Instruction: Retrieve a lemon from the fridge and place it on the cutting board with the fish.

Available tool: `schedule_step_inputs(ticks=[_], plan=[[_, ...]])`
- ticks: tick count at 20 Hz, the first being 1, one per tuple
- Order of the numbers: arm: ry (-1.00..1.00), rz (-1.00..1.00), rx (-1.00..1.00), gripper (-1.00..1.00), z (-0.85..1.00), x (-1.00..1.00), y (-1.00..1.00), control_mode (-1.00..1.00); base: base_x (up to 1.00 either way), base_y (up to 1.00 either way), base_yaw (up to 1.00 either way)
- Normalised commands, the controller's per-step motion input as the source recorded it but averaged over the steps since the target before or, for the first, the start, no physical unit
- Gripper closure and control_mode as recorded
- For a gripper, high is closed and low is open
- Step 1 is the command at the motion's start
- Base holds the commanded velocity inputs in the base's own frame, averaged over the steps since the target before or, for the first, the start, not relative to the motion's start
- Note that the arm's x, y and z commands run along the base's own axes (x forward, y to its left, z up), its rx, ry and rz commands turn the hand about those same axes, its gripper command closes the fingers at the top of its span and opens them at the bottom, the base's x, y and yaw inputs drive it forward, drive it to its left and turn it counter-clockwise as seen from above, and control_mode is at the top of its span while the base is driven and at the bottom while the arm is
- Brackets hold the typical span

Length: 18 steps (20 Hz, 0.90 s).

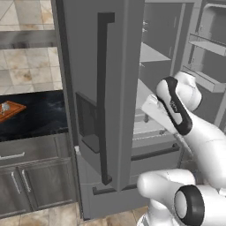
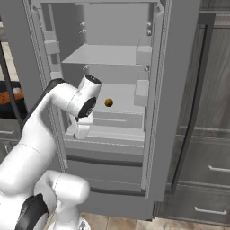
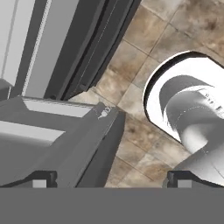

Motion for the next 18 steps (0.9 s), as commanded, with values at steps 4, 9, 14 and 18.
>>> schedule_step_inputs(ticks=[4,9,14,18], plan=[[0.01,0.00,0.18,-1.00,-0.15,0.56,0.31,-1.00,0.00,0.00,0.00],[0.03,-0.01,0.13,-1.00,-0.30,0.55,0.16,-1.00,0.00,0.00,0.00],[-0.01,0.00,0.09,-1.00,-0.32,0.33,0.43,-1.00,0.00,0.00,0.00],[0.00,0.00,0.08,-1.00,-0.24,0.32,0.53,-1.00,0.00,0.00,0.00]])
